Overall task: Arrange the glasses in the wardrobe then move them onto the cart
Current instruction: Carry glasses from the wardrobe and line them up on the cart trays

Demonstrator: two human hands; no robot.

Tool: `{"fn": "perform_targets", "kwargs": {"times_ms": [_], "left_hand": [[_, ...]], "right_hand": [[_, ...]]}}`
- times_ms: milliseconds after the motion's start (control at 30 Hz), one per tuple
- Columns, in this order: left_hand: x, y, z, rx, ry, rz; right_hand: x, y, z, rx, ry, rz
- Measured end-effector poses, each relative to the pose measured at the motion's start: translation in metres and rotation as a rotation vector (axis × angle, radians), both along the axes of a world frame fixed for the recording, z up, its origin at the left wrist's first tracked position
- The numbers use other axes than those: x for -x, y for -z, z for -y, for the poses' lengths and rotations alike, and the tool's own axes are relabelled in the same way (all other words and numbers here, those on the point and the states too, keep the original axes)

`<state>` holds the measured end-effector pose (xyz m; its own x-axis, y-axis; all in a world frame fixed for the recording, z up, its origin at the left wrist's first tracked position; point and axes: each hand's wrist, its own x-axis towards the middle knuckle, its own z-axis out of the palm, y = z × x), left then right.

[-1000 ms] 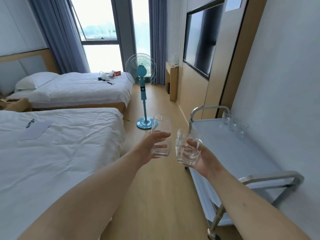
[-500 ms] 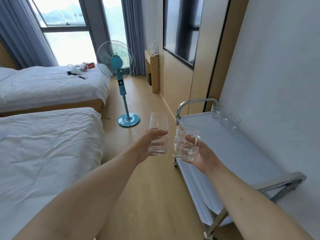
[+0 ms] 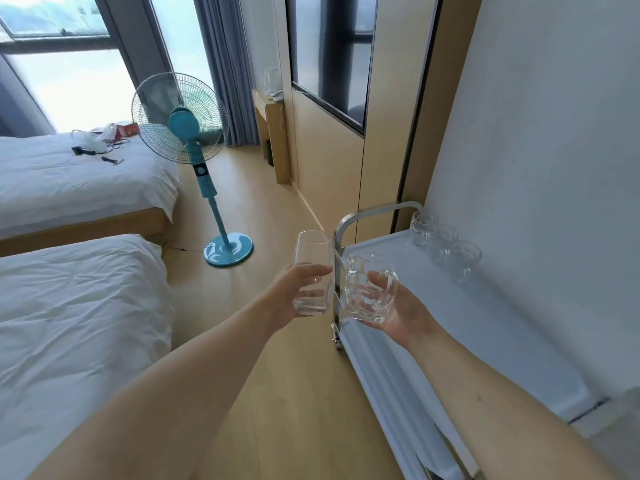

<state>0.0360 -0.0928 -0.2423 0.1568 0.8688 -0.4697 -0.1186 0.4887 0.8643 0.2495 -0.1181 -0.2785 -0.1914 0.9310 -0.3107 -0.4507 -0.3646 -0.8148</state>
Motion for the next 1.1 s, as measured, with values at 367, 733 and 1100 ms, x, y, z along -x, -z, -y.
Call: {"fn": "perform_targets", "kwargs": {"times_ms": [367, 733, 1100], "left_hand": [[-0.033, 0.019, -0.114, 0.025, 0.257, 0.004], [-0.066, 0.041, -0.225, 0.123, 0.552, -0.013], [-0.115, 0.064, -0.279, 0.231, 0.779, -0.024]], "right_hand": [[-0.021, 0.011, -0.07, 0.06, 0.188, 0.048], [-0.017, 0.012, -0.131, 0.218, 0.598, 0.042], [-0.028, 0.041, -0.129, 0.355, 0.921, -0.054]]}}
